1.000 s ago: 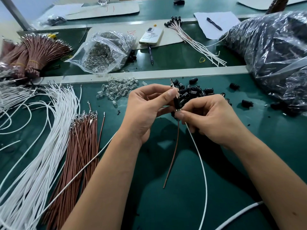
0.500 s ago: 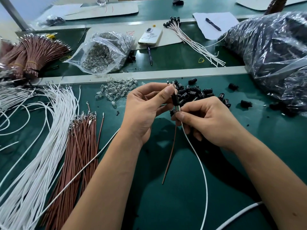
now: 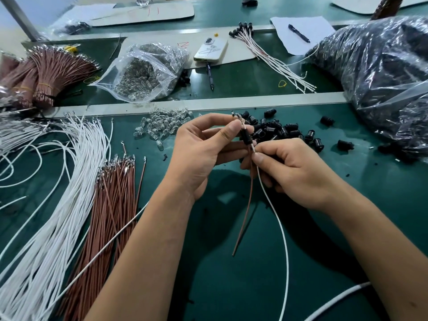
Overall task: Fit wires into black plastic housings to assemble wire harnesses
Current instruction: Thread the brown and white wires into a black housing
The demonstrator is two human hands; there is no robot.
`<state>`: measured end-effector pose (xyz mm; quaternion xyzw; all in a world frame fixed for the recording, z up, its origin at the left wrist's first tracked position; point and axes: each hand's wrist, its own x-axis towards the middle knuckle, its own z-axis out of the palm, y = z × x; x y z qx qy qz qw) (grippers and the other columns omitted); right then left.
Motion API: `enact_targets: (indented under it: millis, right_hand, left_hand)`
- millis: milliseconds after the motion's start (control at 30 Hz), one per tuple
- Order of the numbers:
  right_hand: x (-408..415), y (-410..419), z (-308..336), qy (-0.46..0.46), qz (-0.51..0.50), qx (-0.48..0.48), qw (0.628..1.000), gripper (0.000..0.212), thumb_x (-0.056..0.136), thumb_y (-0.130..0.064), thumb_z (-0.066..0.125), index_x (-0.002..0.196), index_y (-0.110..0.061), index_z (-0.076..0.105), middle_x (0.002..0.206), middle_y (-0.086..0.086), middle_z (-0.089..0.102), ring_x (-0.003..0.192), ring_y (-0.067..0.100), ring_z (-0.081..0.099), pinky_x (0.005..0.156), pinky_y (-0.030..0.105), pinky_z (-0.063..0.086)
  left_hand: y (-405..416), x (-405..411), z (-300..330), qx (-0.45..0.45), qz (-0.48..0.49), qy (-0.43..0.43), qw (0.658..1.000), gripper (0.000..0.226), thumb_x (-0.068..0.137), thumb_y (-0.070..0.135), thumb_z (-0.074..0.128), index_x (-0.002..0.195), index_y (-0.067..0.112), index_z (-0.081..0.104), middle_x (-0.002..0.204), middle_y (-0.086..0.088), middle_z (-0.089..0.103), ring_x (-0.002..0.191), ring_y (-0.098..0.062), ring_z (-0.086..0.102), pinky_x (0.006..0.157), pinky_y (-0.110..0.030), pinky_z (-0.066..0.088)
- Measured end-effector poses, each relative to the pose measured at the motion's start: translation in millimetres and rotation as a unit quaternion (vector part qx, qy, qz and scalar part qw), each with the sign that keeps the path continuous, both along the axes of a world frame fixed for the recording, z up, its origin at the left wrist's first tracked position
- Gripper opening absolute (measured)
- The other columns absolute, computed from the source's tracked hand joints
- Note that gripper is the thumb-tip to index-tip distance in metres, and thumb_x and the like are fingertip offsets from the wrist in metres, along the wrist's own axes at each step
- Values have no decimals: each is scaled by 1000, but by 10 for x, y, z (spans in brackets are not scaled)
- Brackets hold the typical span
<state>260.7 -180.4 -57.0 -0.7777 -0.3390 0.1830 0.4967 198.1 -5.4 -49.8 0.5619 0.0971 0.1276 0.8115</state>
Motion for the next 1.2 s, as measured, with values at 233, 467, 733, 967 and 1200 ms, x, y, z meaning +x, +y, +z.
enact_targets:
  millis: [233,467,733,967,1200]
  right_hand:
    - [-6,-4,-5,1,-3,-10,1000,28,107,-9,53,90,-11,75,49,-9,51,41,2,43,45,12,34]
    - [21,-16,-44,-45,-59,59,996,17,99,-27,71,85,-17,75,55,4,63,36,14,50,40,23,39]
    - [14,-7,-26,-50,-48,73,995,16,99,-19,71,83,-21,74,55,5,63,34,21,52,40,21,39]
    - [-9,1,-16,-55,-38,64,996,19,102,-15,64,86,-21,74,59,5,66,37,24,57,39,27,46]
    - [-30,17,-20,-82,-49,77,992,22,103,-12,62,85,-20,72,59,4,65,37,22,60,39,29,49]
  left_hand:
    - [-2,-3,-13,3,-18,-16,1000,24,68,7,79,90,2,72,96,-20,76,83,-30,75,72,-33,61]
    - [0,6,-25,8,-12,-19,1000,19,68,4,78,86,2,72,92,-19,76,80,-30,72,77,-37,62]
    - [2,6,-11,-13,-4,-16,1000,21,67,5,79,87,3,73,92,-18,76,81,-28,73,73,-31,61]
    - [2,8,-4,-37,8,-23,999,18,66,4,79,83,5,74,92,-19,76,81,-26,73,72,-29,60]
    - [-10,28,-10,-50,23,-24,998,23,66,3,79,88,-1,73,91,-19,76,80,-25,73,71,-27,59]
